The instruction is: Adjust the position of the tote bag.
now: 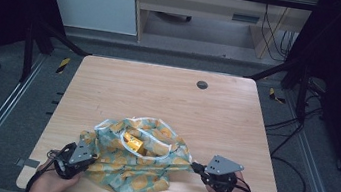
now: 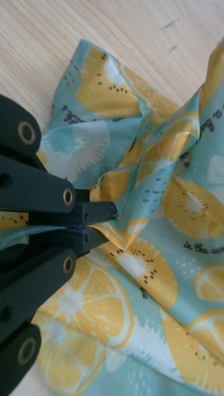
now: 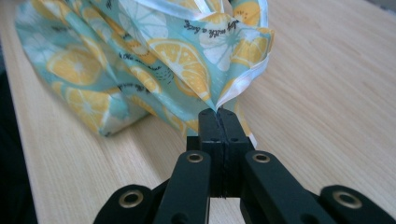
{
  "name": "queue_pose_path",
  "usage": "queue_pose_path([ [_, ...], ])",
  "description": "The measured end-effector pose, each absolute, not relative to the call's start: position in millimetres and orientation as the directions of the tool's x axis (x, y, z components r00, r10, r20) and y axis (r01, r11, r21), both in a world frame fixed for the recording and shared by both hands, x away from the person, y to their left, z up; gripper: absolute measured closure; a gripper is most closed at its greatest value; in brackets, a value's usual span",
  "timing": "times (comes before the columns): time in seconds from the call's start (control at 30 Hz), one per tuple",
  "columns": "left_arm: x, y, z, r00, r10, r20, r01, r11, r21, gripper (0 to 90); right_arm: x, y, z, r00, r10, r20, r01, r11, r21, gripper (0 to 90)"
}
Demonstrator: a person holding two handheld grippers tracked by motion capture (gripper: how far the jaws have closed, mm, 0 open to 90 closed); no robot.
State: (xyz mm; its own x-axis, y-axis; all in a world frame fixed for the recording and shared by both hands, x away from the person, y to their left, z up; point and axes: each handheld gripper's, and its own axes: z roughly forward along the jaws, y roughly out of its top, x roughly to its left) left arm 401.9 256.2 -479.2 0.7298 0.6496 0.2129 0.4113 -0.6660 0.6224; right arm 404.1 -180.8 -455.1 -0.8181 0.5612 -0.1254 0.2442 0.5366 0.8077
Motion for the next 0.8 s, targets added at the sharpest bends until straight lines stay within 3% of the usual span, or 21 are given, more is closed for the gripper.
queue_pose_path([
  [0.33,410,256,-484,0.712,0.680,0.174,0.460,-0.639,0.616,89.0,421,-173,-470,-0.806,0.587,-0.078,0.335,0.562,0.756,89.7],
  [0.43,410,257,-485,0.710,0.683,0.173,0.460,-0.635,0.621,87.3,424,-173,-472,-0.807,0.586,-0.065,0.346,0.560,0.753,85.0],
  [0.5,409,257,-483,0.702,0.688,0.184,0.455,-0.631,0.629,82.0,424,-175,-472,-0.801,0.596,-0.054,0.358,0.550,0.755,75.6],
  [0.63,406,261,-476,0.668,0.719,0.193,0.443,-0.592,0.674,61.8,420,-181,-467,-0.778,0.626,-0.043,0.366,0.508,0.780,55.4],
  [0.7,404,264,-470,0.642,0.746,0.177,0.430,-0.542,0.722,48.7,416,-184,-462,-0.769,0.638,-0.037,0.364,0.485,0.795,49.1],
  [0.8,400,270,-460,0.618,0.773,0.143,0.401,-0.467,0.788,40.0,413,-187,-459,-0.758,0.652,-0.035,0.366,0.469,0.804,43.7],
])
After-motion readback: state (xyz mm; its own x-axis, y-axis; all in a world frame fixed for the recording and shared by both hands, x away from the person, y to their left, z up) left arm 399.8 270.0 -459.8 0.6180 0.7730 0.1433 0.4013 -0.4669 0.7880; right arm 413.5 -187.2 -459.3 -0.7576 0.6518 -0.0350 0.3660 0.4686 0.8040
